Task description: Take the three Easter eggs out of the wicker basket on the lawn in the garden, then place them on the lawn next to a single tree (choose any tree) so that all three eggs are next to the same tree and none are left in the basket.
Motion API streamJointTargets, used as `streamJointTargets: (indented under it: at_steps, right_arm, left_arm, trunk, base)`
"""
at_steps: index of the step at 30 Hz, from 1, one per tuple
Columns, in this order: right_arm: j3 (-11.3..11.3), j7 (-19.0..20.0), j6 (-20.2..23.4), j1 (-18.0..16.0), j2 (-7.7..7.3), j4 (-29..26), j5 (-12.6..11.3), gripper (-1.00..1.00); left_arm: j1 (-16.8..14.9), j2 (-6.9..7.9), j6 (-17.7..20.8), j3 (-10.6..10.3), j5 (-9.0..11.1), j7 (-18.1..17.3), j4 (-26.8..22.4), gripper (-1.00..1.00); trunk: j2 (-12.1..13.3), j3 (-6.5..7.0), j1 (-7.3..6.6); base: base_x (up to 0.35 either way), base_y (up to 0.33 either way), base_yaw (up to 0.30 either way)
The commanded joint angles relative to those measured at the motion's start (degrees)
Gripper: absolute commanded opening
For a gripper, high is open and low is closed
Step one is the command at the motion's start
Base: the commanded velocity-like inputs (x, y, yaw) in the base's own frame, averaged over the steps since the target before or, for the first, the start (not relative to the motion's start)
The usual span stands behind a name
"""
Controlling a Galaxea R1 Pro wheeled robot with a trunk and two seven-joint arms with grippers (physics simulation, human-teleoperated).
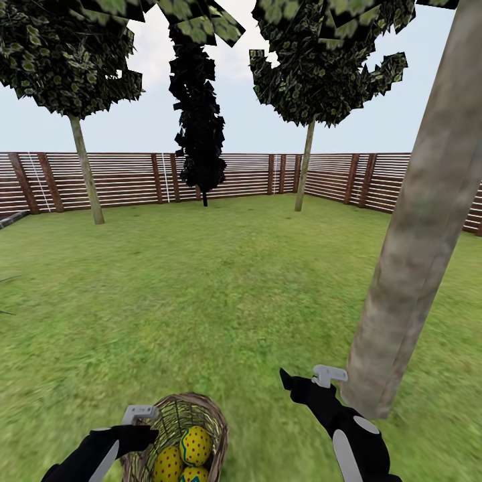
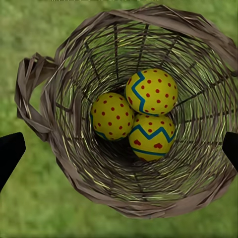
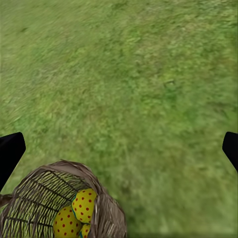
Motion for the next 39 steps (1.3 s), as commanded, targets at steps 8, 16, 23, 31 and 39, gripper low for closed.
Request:
streamJointTargets:
  at_steps: [8,16,23,31,39]
  right_arm:
    - [0.0,0.0,0.3,0.0,0.02,0.1,-0.2,1.0]
    - [0.0,0.0,0.3,0.0,0.02,0.1,-0.2,1.0]
    - [0.0,0.0,0.3,0.0,0.02,0.1,-0.2,1.0]
    - [0.1,0.0,0.3,0.0,0.04,0.1,-0.3,1.0]
    - [0.1,-0.1,0.3,0.0,0.02,0.1,-0.3,1.0]
  left_arm:
    - [0.0,0.15,0.1,-0.7,0.6,0.0,-0.2,1.0]
    - [0.0,0.18,-1.1,-2.5,0.6,0.0,-0.1,1.0]
    - [0.0,0.18,-1.3,-3.0,0.6,0.1,-0.1,1.0]
    - [0.0,0.18,-1.4,-3.1,0.6,0.1,-0.2,1.0]
    - [0.0,0.18,-1.4,-3.1,0.6,0.1,-0.2,1.0]
  trunk:
    - [0.0,-0.06,0.0]
    - [0.0,-0.06,0.0]
    - [0.0,-0.06,0.0]
    - [0.0,-0.06,0.0]
    - [0.0,-0.06,0.0]
  base:
    - [0.016,0.0,0.0]
    - [0.146,0.0,0.0]
    - [0.08,-0.046,0.0]
    - [0.078,-0.03,0.0]
    - [0.006,-0.002,0.0]
